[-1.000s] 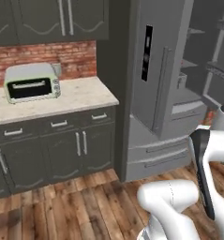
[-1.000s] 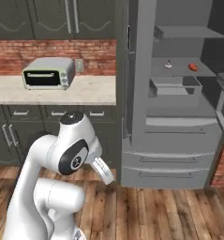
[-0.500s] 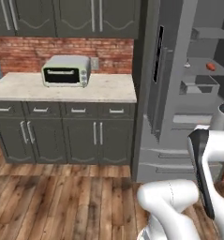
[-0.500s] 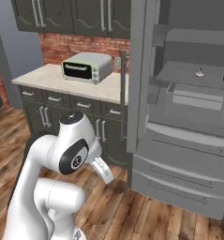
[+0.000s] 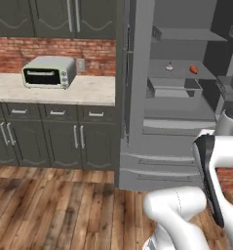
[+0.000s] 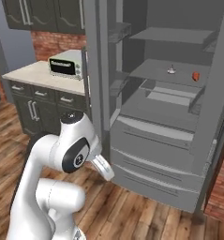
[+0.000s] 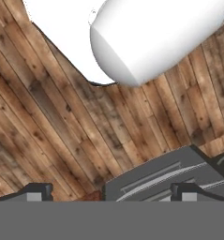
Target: Retrieve the bottle and the shaker from the cabinet and place them next to the mixing bowl on the counter. Then add garlic from the fridge to the mixing bowl.
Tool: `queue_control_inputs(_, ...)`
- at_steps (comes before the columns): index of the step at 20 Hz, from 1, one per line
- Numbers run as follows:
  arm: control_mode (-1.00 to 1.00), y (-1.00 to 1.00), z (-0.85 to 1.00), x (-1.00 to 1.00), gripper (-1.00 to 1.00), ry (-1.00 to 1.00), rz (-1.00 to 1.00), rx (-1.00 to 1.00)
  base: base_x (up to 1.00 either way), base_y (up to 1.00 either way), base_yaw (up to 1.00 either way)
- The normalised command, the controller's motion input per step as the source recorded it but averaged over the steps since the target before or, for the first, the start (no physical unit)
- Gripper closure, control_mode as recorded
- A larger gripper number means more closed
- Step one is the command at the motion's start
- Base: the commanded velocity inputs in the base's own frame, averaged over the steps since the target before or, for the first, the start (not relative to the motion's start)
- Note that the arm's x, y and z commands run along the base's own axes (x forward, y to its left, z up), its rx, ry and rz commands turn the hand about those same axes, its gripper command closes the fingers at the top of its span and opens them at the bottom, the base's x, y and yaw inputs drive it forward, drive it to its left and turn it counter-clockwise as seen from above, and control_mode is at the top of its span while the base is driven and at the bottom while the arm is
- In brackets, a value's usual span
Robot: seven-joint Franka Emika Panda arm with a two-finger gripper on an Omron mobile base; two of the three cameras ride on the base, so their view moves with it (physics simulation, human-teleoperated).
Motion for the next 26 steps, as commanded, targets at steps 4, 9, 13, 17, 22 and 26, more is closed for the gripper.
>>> queue_control_inputs(4,1.0,0.0,0.0,0.0,-1.0,0.0,0.0,0.0,0.51,-0.03,0.01)
queue_control_inputs(9,1.0,0.0,0.0,0.0,-1.0,0.0,0.0,0.0,0.74,-0.44,-0.07)
queue_control_inputs(13,1.0,0.0,0.0,0.0,-1.0,0.0,0.0,0.0,0.24,-0.15,-0.15)
queue_control_inputs(17,1.0,0.0,0.0,0.0,-1.0,0.0,0.0,0.0,0.37,0.0,-0.05)
queue_control_inputs(22,1.0,0.0,0.0,0.0,-1.0,0.0,0.0,0.0,0.53,-0.39,-0.07)
queue_control_inputs(26,1.0,0.0,0.0,0.0,-1.0,0.0,0.0,0.0,0.46,-0.11,-0.11)
